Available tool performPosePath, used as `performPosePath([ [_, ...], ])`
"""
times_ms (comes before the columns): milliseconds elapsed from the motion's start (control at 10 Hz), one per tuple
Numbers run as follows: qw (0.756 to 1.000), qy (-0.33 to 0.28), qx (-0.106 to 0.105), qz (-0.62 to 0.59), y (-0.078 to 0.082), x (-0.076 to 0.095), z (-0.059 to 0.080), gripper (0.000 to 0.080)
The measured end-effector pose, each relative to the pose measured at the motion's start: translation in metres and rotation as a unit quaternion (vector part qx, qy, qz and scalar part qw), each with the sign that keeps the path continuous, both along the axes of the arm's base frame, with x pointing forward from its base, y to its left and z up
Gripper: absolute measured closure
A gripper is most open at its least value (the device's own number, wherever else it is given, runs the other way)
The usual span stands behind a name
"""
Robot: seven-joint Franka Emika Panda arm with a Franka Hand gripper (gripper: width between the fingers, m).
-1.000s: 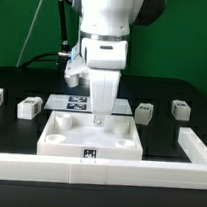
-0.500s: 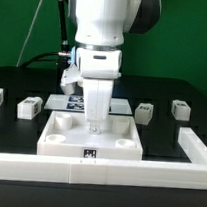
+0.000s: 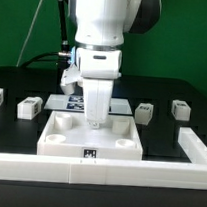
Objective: Assemble one leg
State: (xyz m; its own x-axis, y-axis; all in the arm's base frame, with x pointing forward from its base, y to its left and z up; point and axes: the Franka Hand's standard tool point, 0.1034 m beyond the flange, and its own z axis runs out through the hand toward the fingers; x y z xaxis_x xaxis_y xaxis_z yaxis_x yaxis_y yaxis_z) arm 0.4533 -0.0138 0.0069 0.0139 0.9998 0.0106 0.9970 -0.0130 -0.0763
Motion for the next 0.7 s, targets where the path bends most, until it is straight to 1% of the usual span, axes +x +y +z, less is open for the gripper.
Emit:
performPosePath([
  [100,1.0,-0.005,0.0,0.0,-0.0002,0.0026,0.0013,0.0702],
  [200,1.0,-0.008,0.0,0.0,-0.0001,0.0037,0.0017,0.074],
  [700,1.0,-0.009,0.0,0.0,-0.0001,0.0041,0.0018,0.074],
])
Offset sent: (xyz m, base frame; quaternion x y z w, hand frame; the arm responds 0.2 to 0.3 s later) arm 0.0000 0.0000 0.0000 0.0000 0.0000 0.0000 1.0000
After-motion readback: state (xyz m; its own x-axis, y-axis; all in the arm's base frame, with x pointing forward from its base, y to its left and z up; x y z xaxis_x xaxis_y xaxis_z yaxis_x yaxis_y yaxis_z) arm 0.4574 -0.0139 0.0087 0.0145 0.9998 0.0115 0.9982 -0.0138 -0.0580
